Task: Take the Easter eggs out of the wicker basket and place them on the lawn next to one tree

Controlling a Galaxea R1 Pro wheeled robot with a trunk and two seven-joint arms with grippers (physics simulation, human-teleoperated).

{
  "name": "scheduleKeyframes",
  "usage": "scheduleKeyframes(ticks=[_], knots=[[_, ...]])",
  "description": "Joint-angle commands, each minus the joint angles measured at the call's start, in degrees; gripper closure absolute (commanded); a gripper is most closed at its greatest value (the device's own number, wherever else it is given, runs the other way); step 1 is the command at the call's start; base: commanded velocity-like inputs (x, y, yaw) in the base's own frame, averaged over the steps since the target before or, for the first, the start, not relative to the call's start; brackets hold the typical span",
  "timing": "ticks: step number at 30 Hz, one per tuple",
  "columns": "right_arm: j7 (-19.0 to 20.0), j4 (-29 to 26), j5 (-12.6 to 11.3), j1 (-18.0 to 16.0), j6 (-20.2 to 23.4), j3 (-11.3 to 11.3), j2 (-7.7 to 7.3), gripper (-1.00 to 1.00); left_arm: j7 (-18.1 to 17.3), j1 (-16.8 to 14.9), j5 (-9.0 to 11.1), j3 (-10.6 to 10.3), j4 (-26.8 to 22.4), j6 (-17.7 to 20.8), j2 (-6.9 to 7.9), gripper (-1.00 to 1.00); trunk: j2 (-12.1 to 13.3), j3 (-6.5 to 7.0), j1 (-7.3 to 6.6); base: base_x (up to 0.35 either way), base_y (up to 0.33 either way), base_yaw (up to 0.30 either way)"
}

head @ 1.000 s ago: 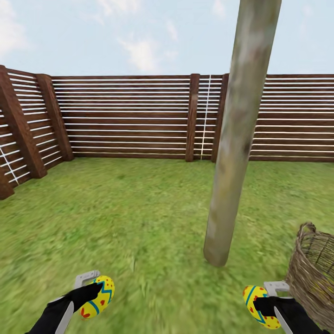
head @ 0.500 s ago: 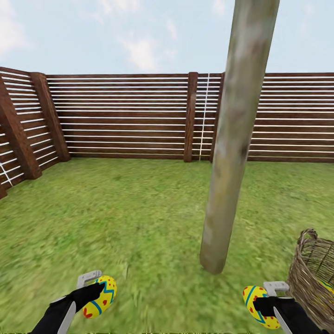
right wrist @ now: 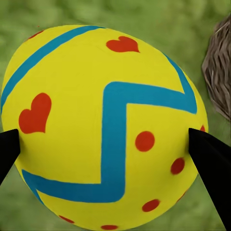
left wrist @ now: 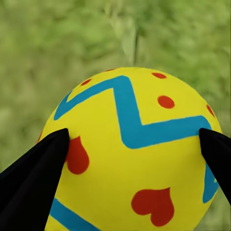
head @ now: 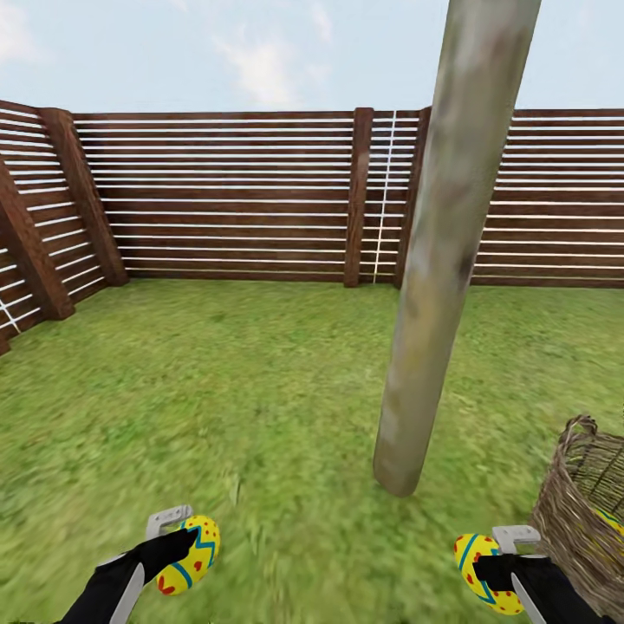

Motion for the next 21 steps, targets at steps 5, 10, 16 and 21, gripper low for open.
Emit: scheduleKeyframes(ticks=[5, 10, 16, 21], knots=[[-0.1, -0.1, -0.4, 0.0, 0.3, 0.1, -0.07, 1.00, -0.3, 0.0, 0.3, 0.2, -0.1, 0.5, -0.03, 1.00, -0.1, -1.17, 0.11, 0.000, 0.000, 0.000], [-0.1, -0.1, -0.4, 0.0, 0.3, 0.2, -0.07, 1.00, -0.3, 0.0, 0.3, 0.2, -0.1, 0.5, -0.03, 1.00, -0.2, -2.28, 0.24, 0.000, 0.000, 0.000], [-0.2, -0.1, -0.5, 0.0, 0.4, 0.2, -0.07, 1.00, -0.3, 0.0, 0.3, 0.2, -0.1, 0.5, -0.03, 1.00, -0.2, -3.61, 0.40, 0.000, 0.000, 0.000], [-0.2, -0.1, -0.6, 0.0, 0.5, 0.2, -0.07, 1.00, -0.3, 0.0, 0.3, 0.2, -0.1, 0.5, -0.12, 1.00, -0.3, -4.71, 0.53, 0.000, 0.000, 0.000]])
